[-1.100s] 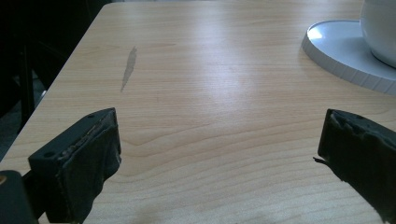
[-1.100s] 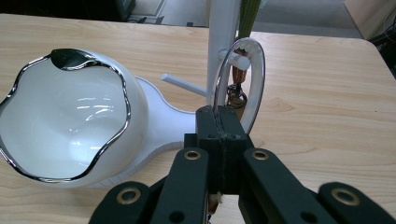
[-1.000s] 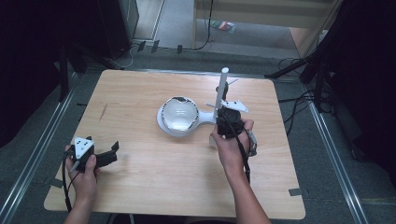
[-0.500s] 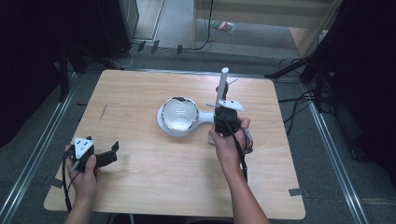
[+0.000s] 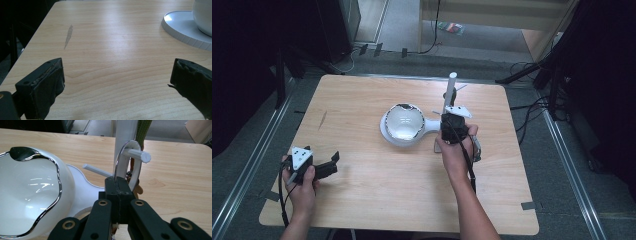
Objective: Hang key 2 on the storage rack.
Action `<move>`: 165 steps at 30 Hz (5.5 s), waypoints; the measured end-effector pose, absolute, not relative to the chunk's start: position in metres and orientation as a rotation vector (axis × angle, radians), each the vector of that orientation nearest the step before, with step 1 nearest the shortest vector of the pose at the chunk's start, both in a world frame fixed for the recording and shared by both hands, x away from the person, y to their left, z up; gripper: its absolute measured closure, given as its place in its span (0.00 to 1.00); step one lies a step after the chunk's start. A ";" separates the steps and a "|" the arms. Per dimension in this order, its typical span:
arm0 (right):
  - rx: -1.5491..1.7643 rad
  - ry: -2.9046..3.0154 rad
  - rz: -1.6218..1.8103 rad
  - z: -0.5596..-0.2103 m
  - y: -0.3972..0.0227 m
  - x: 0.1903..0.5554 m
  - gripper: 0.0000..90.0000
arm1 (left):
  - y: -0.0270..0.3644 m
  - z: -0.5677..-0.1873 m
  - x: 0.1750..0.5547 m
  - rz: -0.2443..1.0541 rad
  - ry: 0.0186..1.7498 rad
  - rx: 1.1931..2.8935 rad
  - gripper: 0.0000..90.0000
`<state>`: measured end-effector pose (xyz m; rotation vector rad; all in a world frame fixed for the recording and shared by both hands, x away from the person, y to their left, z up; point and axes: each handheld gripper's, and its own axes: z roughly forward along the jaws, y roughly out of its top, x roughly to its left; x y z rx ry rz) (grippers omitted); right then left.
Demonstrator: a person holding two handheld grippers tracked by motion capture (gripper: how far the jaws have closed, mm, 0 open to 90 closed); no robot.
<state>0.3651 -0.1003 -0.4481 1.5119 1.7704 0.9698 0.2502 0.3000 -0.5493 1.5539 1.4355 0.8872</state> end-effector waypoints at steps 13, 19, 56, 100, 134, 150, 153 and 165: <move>1.521 1.786 1.015 -0.457 -0.106 0.372 0.99 | 0.300 -0.549 0.250 0.885 1.438 1.556 0.00; 1.512 1.790 1.079 -0.455 -0.111 0.368 0.84 | 0.300 -0.549 0.250 0.885 1.437 1.555 0.00; 1.357 1.819 1.049 -0.492 -0.143 0.329 0.00 | 0.298 -0.549 0.251 0.894 1.435 1.558 0.00; 1.468 1.746 1.000 -0.523 -0.219 0.292 0.00 | 0.297 -0.549 0.251 0.898 1.431 1.567 0.00; 1.535 1.696 0.946 -0.535 -0.274 0.265 0.00 | 0.297 -0.549 0.251 0.897 1.431 1.564 0.00; 1.568 1.676 0.916 -0.539 -0.296 0.253 0.00 | 0.297 -0.549 0.251 0.898 1.431 1.564 0.00; 1.572 1.672 0.914 -0.539 -0.299 0.251 0.00 | 0.297 -0.549 0.251 0.898 1.432 1.564 0.00; 1.580 1.657 0.899 -0.541 -0.313 0.242 0.00 | 0.297 -0.549 0.250 0.897 1.433 1.563 0.00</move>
